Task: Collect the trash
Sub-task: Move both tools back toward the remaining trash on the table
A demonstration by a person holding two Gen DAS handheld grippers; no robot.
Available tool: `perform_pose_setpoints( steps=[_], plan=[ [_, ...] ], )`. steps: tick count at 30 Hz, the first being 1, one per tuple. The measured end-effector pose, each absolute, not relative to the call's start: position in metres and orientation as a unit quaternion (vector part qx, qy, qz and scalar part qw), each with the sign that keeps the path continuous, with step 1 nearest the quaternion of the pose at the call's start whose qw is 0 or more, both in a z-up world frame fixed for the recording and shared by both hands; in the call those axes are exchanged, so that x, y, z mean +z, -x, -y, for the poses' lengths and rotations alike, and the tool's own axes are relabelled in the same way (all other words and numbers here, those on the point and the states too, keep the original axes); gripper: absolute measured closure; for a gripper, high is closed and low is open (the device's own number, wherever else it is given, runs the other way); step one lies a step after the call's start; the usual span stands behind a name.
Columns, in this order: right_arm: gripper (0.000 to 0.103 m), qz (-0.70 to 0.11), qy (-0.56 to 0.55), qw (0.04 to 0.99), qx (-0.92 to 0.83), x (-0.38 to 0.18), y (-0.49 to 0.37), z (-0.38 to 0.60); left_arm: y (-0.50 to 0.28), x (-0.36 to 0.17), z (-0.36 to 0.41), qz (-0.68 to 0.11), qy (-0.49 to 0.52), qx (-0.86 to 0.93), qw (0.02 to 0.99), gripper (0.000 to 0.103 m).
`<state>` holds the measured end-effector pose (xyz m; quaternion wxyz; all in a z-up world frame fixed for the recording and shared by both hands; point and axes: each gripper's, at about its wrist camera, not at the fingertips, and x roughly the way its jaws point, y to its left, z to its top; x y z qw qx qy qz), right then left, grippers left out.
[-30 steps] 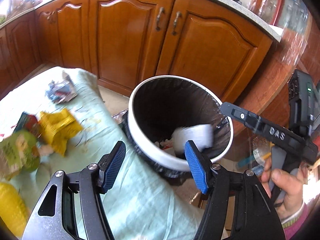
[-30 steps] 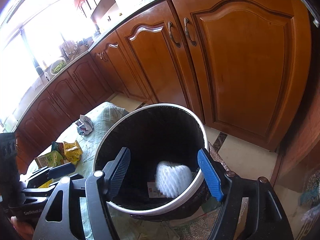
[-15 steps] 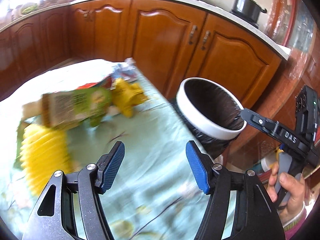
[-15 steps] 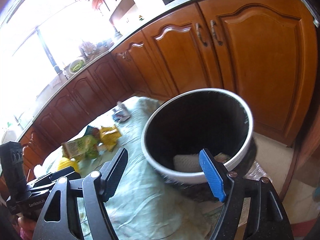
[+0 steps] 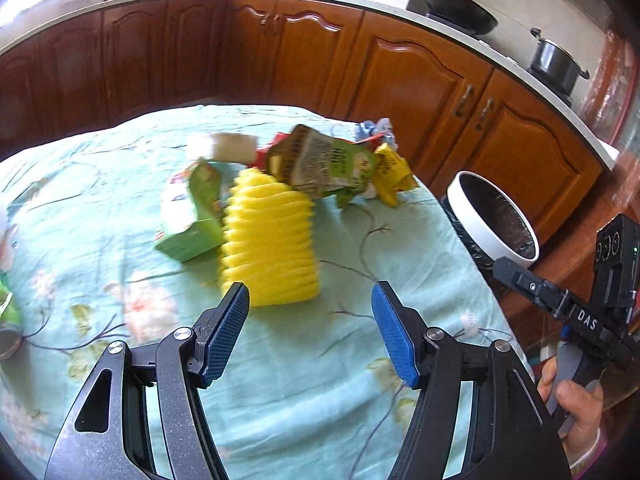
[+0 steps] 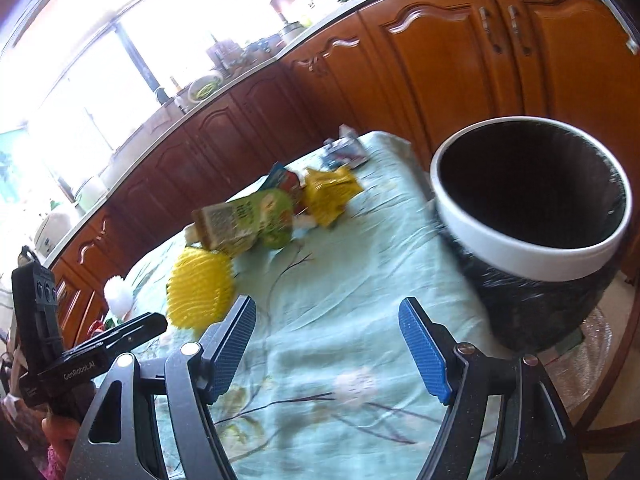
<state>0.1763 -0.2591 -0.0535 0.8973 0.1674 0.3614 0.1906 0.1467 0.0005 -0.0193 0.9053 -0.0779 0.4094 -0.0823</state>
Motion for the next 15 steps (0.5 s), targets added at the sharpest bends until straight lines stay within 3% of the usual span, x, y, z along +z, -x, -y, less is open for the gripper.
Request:
perform_pose_setpoints(
  steps=[15],
  plan=[
    [0.027,-0.392,-0.126,0.872,0.263,-0.062,-0.192,0.172,-0.151,-0.025,-0.07,-0.405,0.129,-0.017,0.905,0.038]
  ],
)
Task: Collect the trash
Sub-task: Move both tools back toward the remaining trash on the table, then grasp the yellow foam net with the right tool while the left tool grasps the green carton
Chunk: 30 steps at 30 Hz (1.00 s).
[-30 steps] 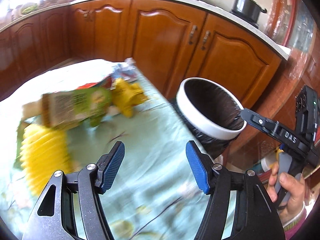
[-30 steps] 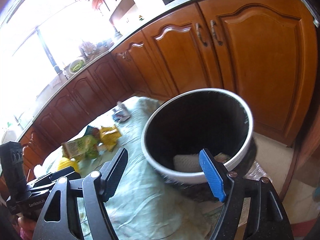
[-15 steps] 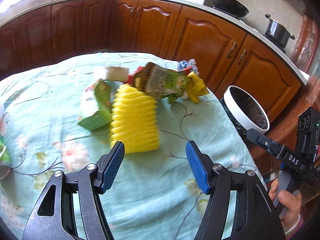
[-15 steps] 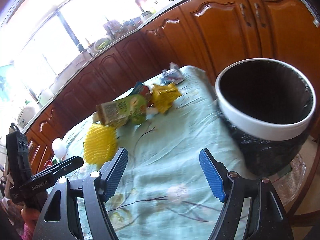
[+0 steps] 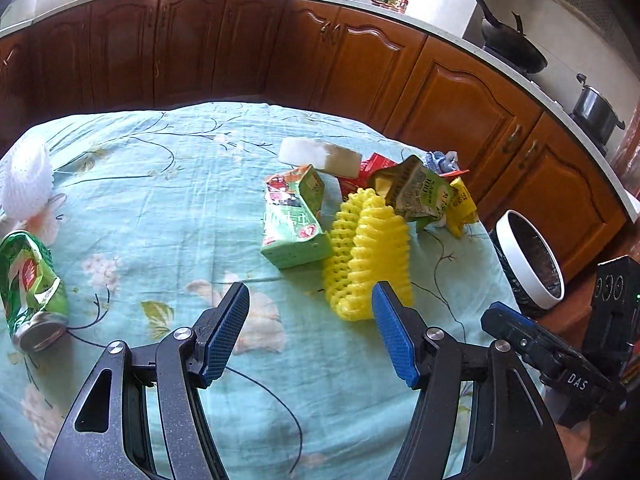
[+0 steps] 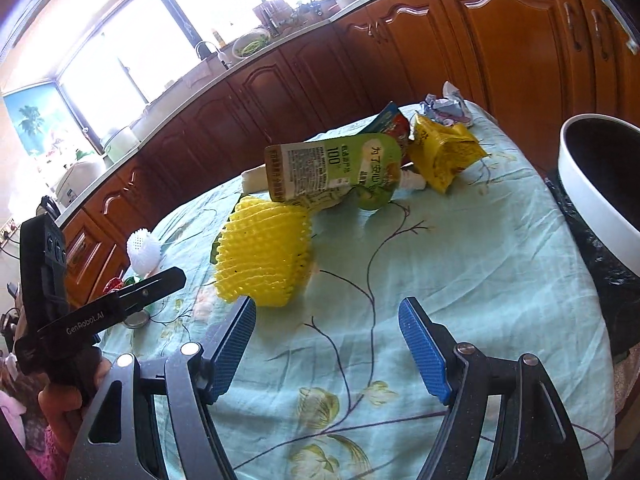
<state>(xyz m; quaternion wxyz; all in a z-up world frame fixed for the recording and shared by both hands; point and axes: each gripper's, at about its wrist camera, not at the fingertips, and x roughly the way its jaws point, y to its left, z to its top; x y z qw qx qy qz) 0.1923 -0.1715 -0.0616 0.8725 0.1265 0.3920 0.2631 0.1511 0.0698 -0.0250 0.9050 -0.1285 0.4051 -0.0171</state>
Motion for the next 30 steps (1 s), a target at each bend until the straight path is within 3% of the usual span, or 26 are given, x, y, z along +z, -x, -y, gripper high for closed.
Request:
perform_pose_setpoints(
  steps=[9,17,19,22,30],
  plan=[
    [0.03,-0.412,-0.129,0.853,0.294,-0.071,-0.209,0.144,-0.166,-0.033,-0.083,-0.411,0.142,-0.007,0.901,0.038],
    [0.057,-0.437,-0.128,0.831,0.319,-0.08,-0.23,0.119,-0.187,-0.036,-0.085,-0.42,0.138,-0.015,0.897,0.038],
    [0.075,-0.445,-0.125,0.825,0.325,-0.084,-0.234,0.115,-0.192,-0.037,-0.084,-0.423,0.138,-0.019,0.895,0.038],
    [0.086,-0.444,-0.122,0.824,0.329,-0.085,-0.233,0.116,-0.202,-0.042,-0.082,-0.431,0.137,-0.022,0.892,0.038],
    [0.091,-0.428,-0.121,0.844,0.3,-0.074,-0.222,0.157,-0.223,-0.048,-0.079,-0.438,0.136,-0.026,0.888,0.038]
  ],
)
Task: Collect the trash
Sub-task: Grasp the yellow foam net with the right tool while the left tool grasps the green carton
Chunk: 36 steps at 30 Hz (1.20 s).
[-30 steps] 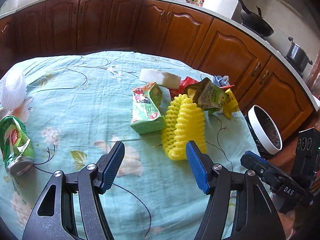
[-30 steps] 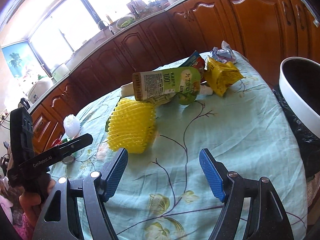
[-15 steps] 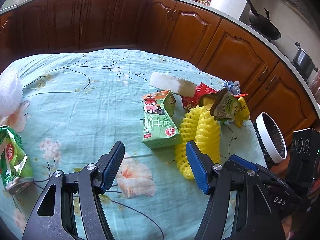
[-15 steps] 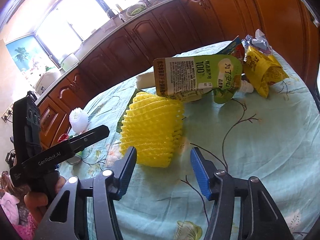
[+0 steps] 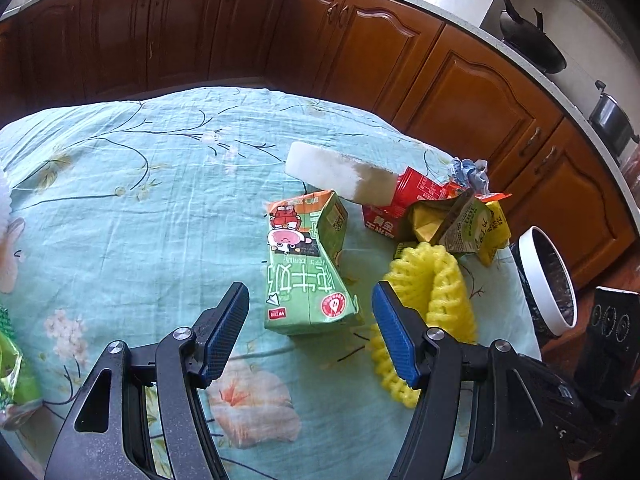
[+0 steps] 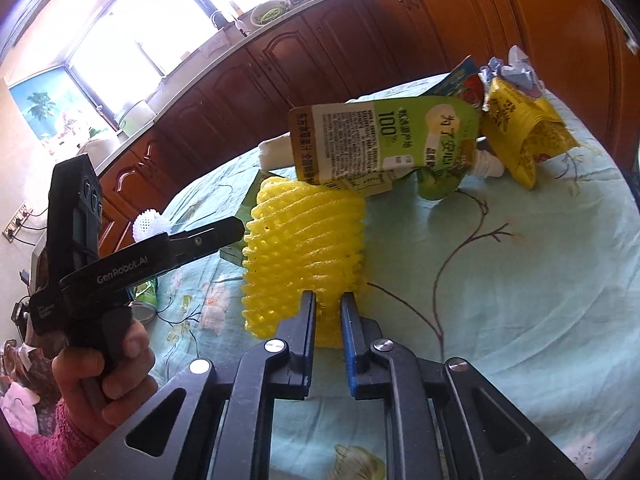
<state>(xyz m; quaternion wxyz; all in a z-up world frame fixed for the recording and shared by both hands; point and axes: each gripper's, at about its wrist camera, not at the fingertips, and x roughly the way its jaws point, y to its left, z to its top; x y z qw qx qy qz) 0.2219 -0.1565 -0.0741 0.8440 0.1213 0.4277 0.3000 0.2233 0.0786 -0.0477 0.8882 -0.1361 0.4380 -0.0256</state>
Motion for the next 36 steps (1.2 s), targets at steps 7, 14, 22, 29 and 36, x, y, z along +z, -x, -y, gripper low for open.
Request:
perform_pose_setpoints(
  steps=[7,14,22,29,36],
  plan=[
    [0.091,-0.415,-0.117,0.864,0.26,-0.066,-0.217,0.194,-0.235,-0.061,-0.074,-0.456,0.124,-0.023,0.881,0.04],
    [0.071,-0.42,-0.136,0.861,0.252,-0.067,-0.22,0.197,-0.23,-0.059,-0.07,-0.448,0.116,-0.029,0.886,0.051],
    [0.039,-0.414,-0.139,0.863,0.254,-0.068,-0.227,0.185,-0.202,-0.049,-0.054,-0.441,0.087,-0.043,0.892,0.051],
    [0.085,-0.424,-0.124,0.859,0.258,-0.075,-0.226,0.178,-0.186,-0.058,-0.04,-0.461,0.057,-0.049,0.884,0.051],
    [0.09,-0.413,-0.126,0.863,0.261,-0.069,-0.215,0.191,-0.198,-0.059,-0.037,-0.46,0.067,-0.039,0.884,0.05]
  ],
)
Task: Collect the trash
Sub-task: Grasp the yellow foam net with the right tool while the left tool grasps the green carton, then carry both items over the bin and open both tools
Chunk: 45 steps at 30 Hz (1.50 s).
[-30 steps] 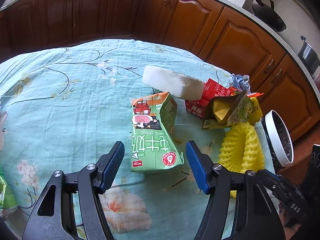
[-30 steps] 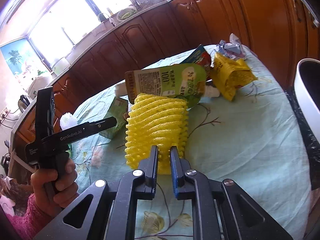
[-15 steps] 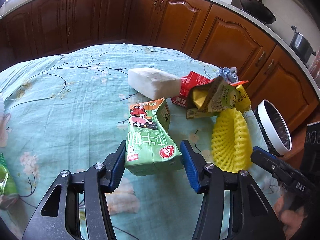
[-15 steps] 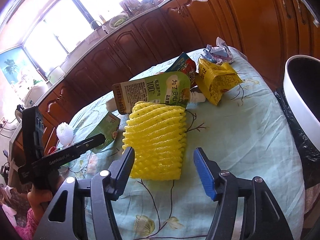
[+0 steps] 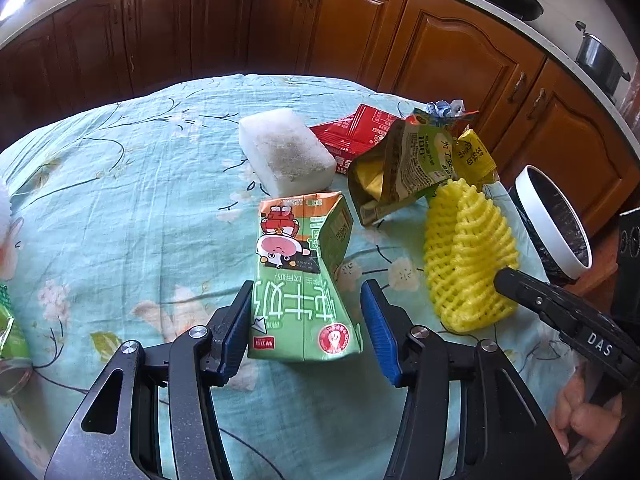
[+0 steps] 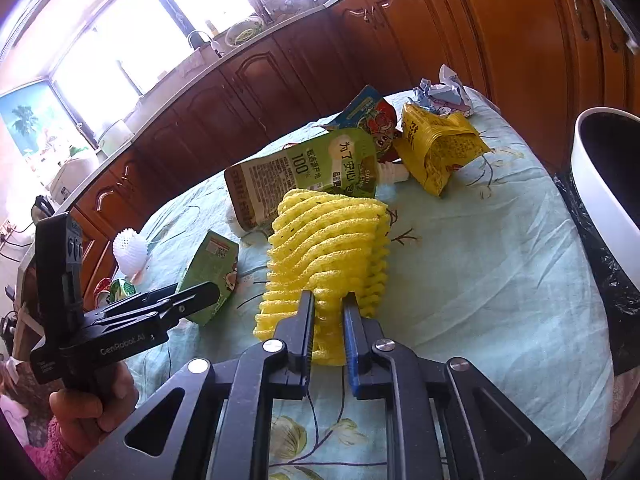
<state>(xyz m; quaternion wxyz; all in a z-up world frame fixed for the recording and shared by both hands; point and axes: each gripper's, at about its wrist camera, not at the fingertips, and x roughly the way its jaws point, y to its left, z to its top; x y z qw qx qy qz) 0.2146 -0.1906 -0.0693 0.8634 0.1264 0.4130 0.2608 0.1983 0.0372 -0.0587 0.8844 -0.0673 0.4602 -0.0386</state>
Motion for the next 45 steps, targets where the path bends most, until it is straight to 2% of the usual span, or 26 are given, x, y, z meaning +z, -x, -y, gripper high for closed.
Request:
perform_pose_setpoints(
  steps=[3,12,23,45],
  plan=[
    [0.091,-0.411,-0.126,0.865,0.258,-0.069,-0.212,0.195,-0.203,-0.064,-0.034,-0.464,0.067,-0.04,0.883,0.056],
    [0.092,-0.39,-0.135,0.877,0.248,-0.058,-0.197,0.219,-0.18,-0.044,-0.007,-0.438,0.042,-0.06,0.896,0.056],
    [0.092,-0.358,-0.155,0.899,0.197,-0.041,-0.177,0.287,-0.179,-0.028,0.065,-0.426,0.008,-0.131,0.895,0.056],
    [0.092,-0.322,-0.2,0.921,0.085,-0.025,-0.198,0.422,-0.236,-0.004,0.216,-0.415,-0.06,-0.247,0.874,0.056]
  ],
)
